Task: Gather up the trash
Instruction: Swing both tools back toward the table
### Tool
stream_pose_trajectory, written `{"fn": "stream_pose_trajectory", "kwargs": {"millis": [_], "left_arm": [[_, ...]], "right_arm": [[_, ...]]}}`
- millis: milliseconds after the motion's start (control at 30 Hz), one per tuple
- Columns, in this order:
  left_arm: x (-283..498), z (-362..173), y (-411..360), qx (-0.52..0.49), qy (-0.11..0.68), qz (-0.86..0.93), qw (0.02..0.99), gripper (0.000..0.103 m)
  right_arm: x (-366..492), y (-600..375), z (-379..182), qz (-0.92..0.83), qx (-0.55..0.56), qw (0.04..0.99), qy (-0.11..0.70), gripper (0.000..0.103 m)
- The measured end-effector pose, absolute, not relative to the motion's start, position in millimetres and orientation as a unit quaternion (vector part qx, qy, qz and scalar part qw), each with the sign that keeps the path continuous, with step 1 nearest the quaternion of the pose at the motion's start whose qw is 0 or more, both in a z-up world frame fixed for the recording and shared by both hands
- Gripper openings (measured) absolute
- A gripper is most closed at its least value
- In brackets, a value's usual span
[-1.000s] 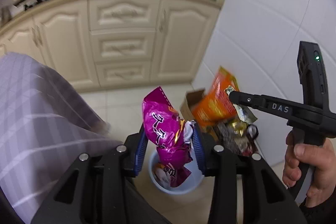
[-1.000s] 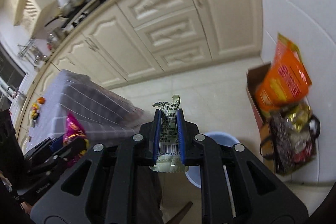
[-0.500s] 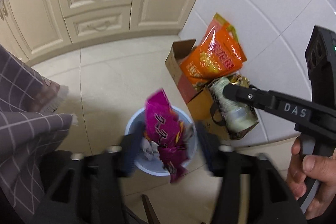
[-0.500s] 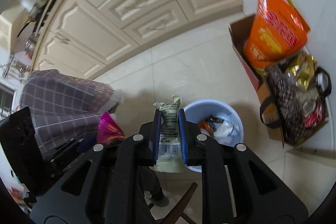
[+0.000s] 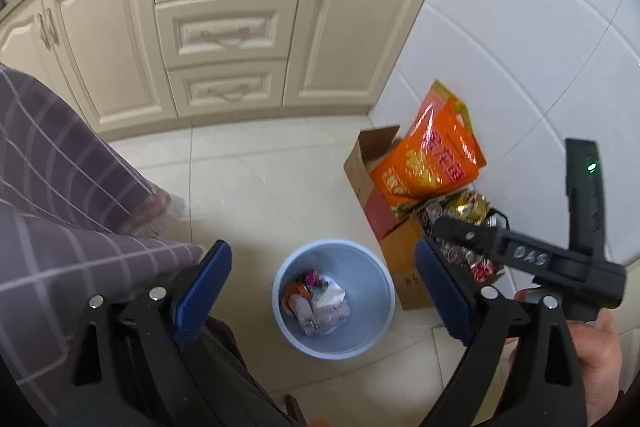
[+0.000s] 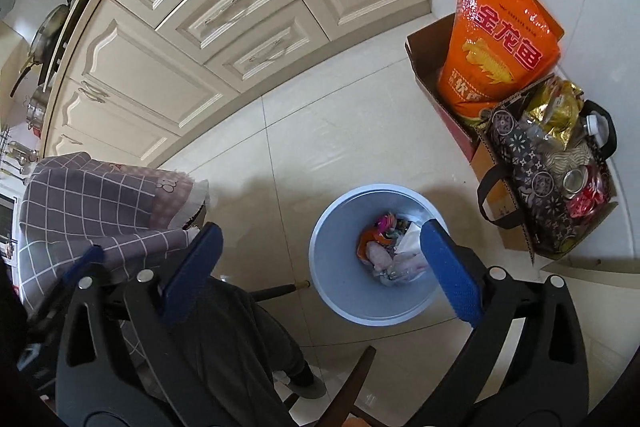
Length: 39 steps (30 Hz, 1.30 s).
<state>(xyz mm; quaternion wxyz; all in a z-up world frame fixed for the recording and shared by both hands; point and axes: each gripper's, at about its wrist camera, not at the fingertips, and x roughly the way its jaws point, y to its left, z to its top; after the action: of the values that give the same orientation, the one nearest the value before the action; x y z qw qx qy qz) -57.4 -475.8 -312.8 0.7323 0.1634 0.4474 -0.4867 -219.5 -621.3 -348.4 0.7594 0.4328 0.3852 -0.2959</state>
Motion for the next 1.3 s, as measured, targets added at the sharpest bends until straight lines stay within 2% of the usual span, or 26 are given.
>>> {"fn": "stream_pose_trajectory", "kwargs": {"millis": [433,733,1300], "left_arm": [[-57.4,-245.3,-442.5,0.124,0.391,-0.495,0.766,0.093],[-51.0,-196.5,-404.8,0.097,0.340,-0.485,0.800,0.093],[4.4,-102.0,-254.1,0.021,0.230,-0.371,0.900,0.095]], "right_arm": [[-195.3,-596.7,-296.9,-0.282,0.389,0.793,0.373,0.097],[-155.5,-569.8,-235.1,-0.245,0.342,0.838,0.347,0.097],[-26.3,-454.0,-109.5,-0.099,0.227,0.921,0.300,0.097]]}}
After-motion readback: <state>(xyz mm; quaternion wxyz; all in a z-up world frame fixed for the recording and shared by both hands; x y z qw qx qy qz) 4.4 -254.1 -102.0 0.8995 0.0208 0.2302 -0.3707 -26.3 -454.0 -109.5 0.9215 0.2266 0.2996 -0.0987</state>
